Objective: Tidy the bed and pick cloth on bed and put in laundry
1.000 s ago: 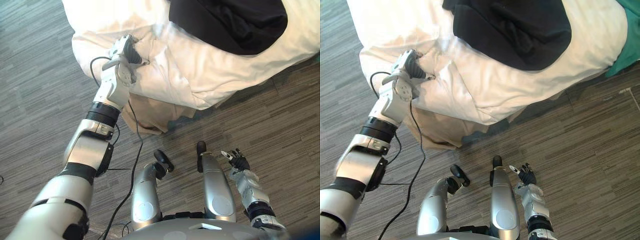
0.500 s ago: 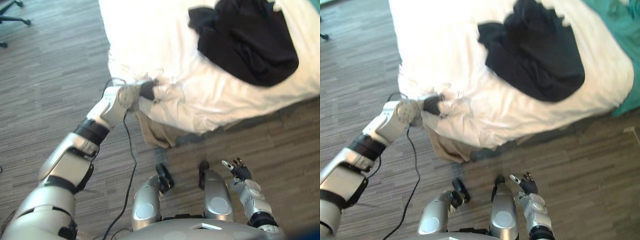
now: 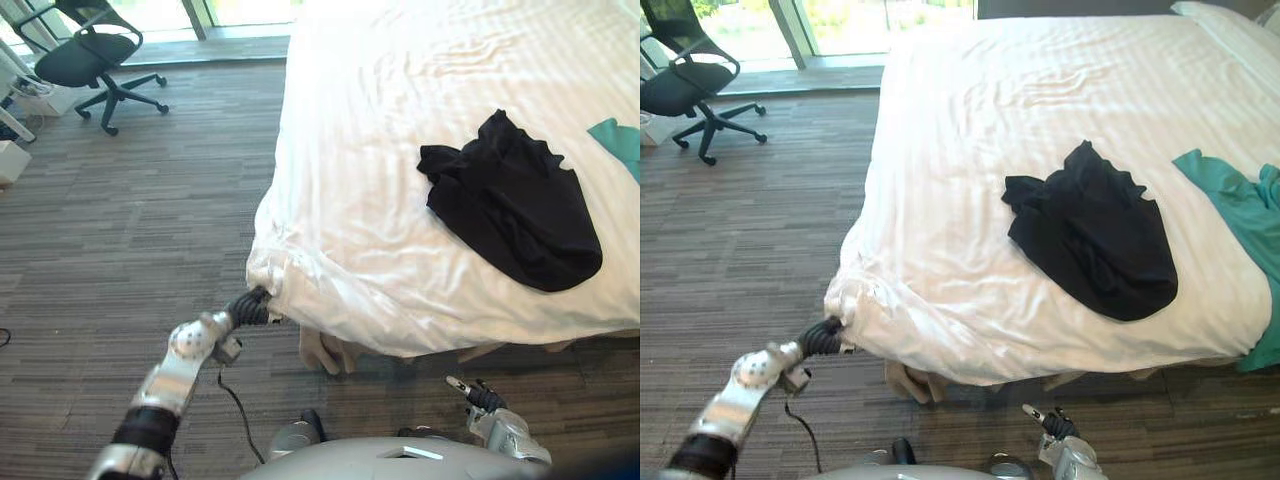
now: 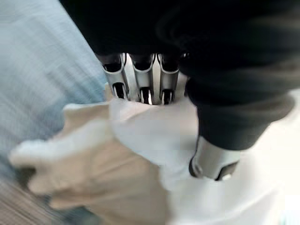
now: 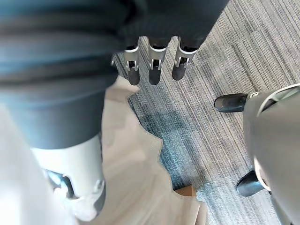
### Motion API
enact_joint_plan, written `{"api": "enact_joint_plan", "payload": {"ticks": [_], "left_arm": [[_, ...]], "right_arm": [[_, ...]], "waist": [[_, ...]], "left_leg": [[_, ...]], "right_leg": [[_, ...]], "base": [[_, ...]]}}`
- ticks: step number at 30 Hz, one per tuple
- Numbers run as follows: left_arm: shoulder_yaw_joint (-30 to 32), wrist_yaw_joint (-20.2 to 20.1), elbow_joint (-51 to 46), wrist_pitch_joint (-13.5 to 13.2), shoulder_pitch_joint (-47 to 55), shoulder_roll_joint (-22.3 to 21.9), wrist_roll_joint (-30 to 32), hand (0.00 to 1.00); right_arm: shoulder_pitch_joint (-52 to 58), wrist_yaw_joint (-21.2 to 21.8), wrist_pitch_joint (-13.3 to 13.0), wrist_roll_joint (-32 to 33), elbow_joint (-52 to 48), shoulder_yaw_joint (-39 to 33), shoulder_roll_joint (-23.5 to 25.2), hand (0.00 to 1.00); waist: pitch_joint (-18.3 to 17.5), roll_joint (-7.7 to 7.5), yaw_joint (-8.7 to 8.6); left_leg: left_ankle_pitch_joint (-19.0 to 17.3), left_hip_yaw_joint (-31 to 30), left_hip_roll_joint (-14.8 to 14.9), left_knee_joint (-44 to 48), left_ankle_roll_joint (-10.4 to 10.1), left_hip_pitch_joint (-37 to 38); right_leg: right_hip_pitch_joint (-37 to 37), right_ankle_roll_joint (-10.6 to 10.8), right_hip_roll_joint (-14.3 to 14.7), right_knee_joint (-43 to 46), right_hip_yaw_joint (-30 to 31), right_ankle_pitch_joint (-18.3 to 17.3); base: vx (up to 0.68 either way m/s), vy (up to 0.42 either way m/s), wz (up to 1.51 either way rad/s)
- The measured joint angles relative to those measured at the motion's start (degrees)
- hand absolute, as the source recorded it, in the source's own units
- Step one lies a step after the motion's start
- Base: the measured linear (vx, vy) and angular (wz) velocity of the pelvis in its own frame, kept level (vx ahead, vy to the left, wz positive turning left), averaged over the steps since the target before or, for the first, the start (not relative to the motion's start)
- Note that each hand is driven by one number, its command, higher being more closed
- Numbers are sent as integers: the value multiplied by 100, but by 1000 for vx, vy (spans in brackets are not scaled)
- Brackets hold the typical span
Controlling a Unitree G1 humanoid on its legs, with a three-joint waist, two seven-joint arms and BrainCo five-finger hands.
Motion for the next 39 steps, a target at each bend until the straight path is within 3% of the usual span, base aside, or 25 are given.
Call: {"api": "enact_joint_plan", "payload": {"ticks": [3,8,12,13,17,21,24,25,26,27,28,33,34,37,39], "left_arm": [[414,334,864,-95,347,-611,-461,0],[1102,803,1801,-307,465,-1262,-461,0],[2051,1261,2866,-207,712,-1530,-404,0],[2343,1467,3041,-158,798,-1598,-347,0],[2959,1790,3062,-138,1105,-1857,299,0],[2683,1756,3062,-137,756,-2080,441,0],[2063,1574,3057,-134,204,-2097,439,0],[1894,1581,3070,-118,-59,-2164,440,0],[1810,1585,3160,-116,-146,-2096,437,0],[1768,1585,3189,-117,-191,-2009,437,0],[1751,1603,3320,-99,-315,-1964,438,0],[1638,1802,3369,-110,-230,-2275,402,0],[1630,1812,3363,-112,-211,-2275,314,0],[1637,1824,3344,-119,-95,-2250,0,0],[1650,1825,3222,-108,18,-2198,-32,0]], "right_arm": [[42,70,27,-1,75,-39,25,0],[100,224,34,-227,92,-144,186,0],[183,315,25,-233,88,-403,339,0],[234,331,23,-232,92,-497,384,0],[424,223,5,-226,88,-712,474,0],[349,25,-96,-209,85,-726,500,0],[194,-169,-98,-88,90,-787,547,0],[195,-267,-101,147,83,-789,564,0],[205,-372,-110,380,49,-773,618,0],[202,-423,-143,510,45,-780,683,0],[220,-565,-254,720,54,-837,724,0],[331,-1201,-604,1150,25,-1023,762,0],[356,-1284,-640,1222,-2,-1028,801,100],[421,-1858,-924,1368,-285,-1025,886,100],[447,-2249,-1093,1375,-719,-1056,874,100]], "waist": [[-97,-66,9],[-202,-207,35],[-219,-259,118],[-228,-306,145],[-168,-203,206],[-231,-103,121],[-86,-18,-96],[54,145,-174],[69,56,-146],[98,-119,-142],[132,-187,-230],[317,26,-304],[314,31,-308],[325,6,-294],[288,-103,-204]], "left_leg": [[0,-82,0,-91,-1,180],[0,15,47,-102,-1,450],[-6,223,90,-46,-6,651],[-49,222,115,93,-51,661],[-506,185,422,1512,-65,297],[-495,206,449,1202,-54,377],[-149,324,391,462,-78,624],[-127,336,575,441,-71,663],[-85,430,580,339,-138,773],[-81,494,475,268,-183,834],[-197,507,435,112,-330,954],[-230,850,499,-137,-390,1166],[-247,876,498,-140,-414,1195],[-362,1078,490,-245,-461,1340],[-375,1149,443,-203,-438,1354]], "right_leg": [[189,0,21,-3,-7,0],[392,-1,17,89,29,1],[439,-2,8,236,193,2],[475,-1,-9,278,193,2],[554,-1,-33,579,275,3],[216,0,-4,919,451,3],[-308,-47,-63,1847,467,47],[-687,-98,32,2219,461,-292],[-564,-166,154,968,466,-231],[-562,-297,64,480,478,456],[-540,-262,57,436,472,370],[-644,-275,162,485,588,364],[-630,-275,163,489,617,365],[-619,-243,177,561,665,384],[-621,-194,134,540,729,427]], "base": [[87,-25,14],[83,-37,-3],[79,-45,-22],[92,-60,-2],[78,-56,-8],[66,-17,-25],[9,7,-2],[32,-54,-24],[34,-69,-39],[56,-107,-37],[40,-100,-19],[-65,-65,-21],[-130,-24,-32],[-154,-3,-16],[-206,2,-21]]}}
